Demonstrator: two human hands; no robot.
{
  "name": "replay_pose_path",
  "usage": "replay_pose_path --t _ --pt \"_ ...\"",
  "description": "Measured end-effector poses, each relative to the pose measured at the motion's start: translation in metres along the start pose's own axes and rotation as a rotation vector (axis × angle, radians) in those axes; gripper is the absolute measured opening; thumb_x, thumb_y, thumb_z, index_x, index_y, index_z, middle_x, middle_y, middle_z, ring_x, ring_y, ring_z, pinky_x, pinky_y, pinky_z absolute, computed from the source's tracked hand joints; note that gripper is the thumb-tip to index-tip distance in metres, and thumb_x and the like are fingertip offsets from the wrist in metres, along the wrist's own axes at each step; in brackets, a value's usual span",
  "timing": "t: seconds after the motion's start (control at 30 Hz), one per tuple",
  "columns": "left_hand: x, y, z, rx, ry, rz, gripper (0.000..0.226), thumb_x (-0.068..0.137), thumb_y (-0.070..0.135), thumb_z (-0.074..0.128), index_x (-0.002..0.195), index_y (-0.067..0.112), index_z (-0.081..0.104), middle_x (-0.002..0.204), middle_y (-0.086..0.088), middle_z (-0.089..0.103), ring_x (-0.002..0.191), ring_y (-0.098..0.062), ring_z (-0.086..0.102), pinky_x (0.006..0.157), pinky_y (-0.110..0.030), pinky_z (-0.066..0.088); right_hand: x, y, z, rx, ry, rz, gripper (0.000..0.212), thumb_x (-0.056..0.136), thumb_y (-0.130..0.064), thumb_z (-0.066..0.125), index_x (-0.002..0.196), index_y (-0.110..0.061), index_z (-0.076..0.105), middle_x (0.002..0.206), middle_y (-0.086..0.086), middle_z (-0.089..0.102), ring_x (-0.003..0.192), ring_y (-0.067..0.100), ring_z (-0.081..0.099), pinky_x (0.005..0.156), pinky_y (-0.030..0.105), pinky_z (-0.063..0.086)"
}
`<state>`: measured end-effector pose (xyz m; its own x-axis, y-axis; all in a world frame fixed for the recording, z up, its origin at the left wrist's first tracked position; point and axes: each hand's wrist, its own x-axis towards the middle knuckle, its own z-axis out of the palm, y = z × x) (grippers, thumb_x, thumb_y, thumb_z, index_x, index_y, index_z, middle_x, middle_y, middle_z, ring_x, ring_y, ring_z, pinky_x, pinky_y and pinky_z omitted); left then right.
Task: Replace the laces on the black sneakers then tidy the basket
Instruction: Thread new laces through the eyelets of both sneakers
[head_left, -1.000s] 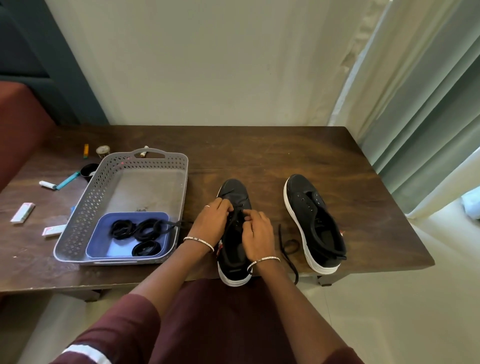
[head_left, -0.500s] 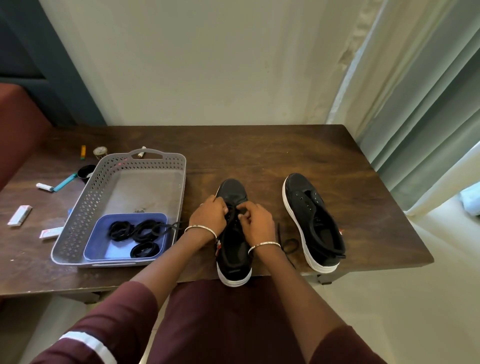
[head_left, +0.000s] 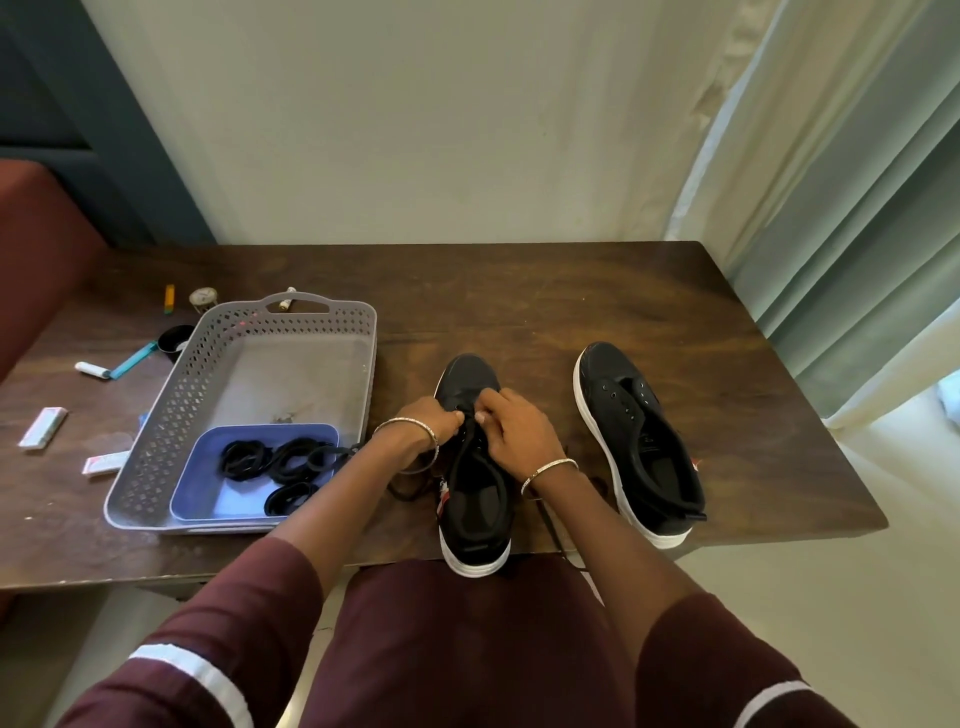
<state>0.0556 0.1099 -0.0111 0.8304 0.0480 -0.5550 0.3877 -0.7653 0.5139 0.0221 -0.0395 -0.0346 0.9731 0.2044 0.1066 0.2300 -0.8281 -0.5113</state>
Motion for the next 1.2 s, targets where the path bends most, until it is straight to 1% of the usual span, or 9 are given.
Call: replay_pose_path --t 0.13,0.27,0.33,0.57,0.67,0.83,1.0,1.1,1.2 --pt "0.0 -0.005 0.004 0.0 0.03 -0.025 0.036 0.096 0.037 0.056 0.107 0.005 0.068 0.106 -0.013 0.068 0.097 -0.03 0.064 0.086 -0.035 0.049 0.005 -0.002 0.004 0.015 -0.034 0.03 0.012 0.098 -0.02 0.048 0.094 -0.011 0.055 0.093 0.009 0.056 0.079 0.03 0.055 0.063 0.033 0.033" --pt "0.0 -0.008 0.005 -0.213 -0.005 -0.058 0.035 0.096 0.029 0.059 0.067 0.011 0.061 0.071 -0.009 0.059 0.06 -0.022 0.05 0.069 -0.03 0.041 -0.004 0.006 0.0 0.182 -0.031 0.019 0.003 0.093 -0.017 0.059 0.095 -0.015 0.059 0.092 0.0 0.056 0.082 0.017 0.056 0.07 0.03 0.042" --pt "0.0 -0.011 0.003 -0.229 -0.019 -0.063 0.042 0.097 0.032 0.059 0.06 0.012 0.058 0.062 -0.008 0.052 0.056 -0.021 0.044 0.064 -0.03 0.037 -0.012 0.009 -0.002 0.247 -0.011 0.03 0.01 0.088 -0.018 0.067 0.097 -0.02 0.063 0.092 -0.007 0.055 0.085 0.008 0.056 0.075 0.027 0.046" --pt "-0.004 -0.013 -0.002 -0.207 -0.074 -0.026 0.044 0.099 0.04 0.054 0.066 0.013 0.062 0.066 -0.006 0.051 0.062 -0.02 0.044 0.062 -0.03 0.038 -0.008 0.005 -0.006 0.084 0.054 -0.036 0.011 0.088 -0.022 0.07 0.098 -0.019 0.073 0.091 -0.002 0.067 0.084 0.016 0.063 0.073 0.034 0.051" --pt "-0.004 -0.014 -0.004 -0.221 -0.101 -0.022 0.043 0.1 0.042 0.053 0.068 0.014 0.061 0.067 -0.005 0.048 0.06 -0.017 0.042 0.056 -0.028 0.035 -0.003 0.006 -0.005 -0.03 0.038 -0.143 0.011 0.093 -0.022 0.06 0.095 -0.015 0.069 0.095 0.002 0.064 0.084 0.024 0.062 0.067 0.04 0.05" --pt "-0.005 -0.015 -0.003 -0.245 -0.081 0.031 0.043 0.098 0.041 0.057 0.066 0.013 0.061 0.062 -0.003 0.052 0.058 -0.017 0.044 0.059 -0.029 0.04 0.006 0.007 -0.001 0.001 -0.004 -0.151 0.006 0.092 -0.009 0.056 0.088 -0.014 0.058 0.089 0.002 0.055 0.08 0.024 0.053 0.065 0.034 0.041" --pt "-0.012 -0.029 0.0 -0.142 0.093 0.386 0.007 0.095 0.021 0.064 0.094 0.021 0.057 0.072 0.002 0.06 0.064 -0.014 0.056 0.066 -0.026 0.047 0.013 0.011 0.004 0.101 -0.064 -0.06 0.006 0.087 -0.005 0.056 0.086 -0.011 0.059 0.085 0.006 0.057 0.08 0.026 0.051 0.072 0.032 0.032" --pt "-0.016 -0.035 -0.001 0.02 0.116 0.578 0.021 0.09 0.006 0.064 0.105 0.019 0.059 0.075 -0.002 0.062 0.066 -0.014 0.057 0.067 -0.029 0.049 0.016 0.011 0.003 0.104 -0.082 -0.043 0.005 0.087 -0.007 0.057 0.086 -0.011 0.06 0.084 0.003 0.057 0.08 0.025 0.053 0.075 0.03 0.03" --pt "-0.013 -0.037 -0.001 0.208 0.271 0.675 0.014 0.089 0.016 0.067 0.103 0.019 0.067 0.092 -0.001 0.061 0.086 -0.021 0.061 0.077 -0.037 0.05 0.018 0.011 0.003 0.117 -0.094 -0.021 0.006 0.089 -0.009 0.056 0.087 -0.01 0.061 0.085 0.003 0.057 0.081 0.026 0.054 0.081 0.033 0.036"
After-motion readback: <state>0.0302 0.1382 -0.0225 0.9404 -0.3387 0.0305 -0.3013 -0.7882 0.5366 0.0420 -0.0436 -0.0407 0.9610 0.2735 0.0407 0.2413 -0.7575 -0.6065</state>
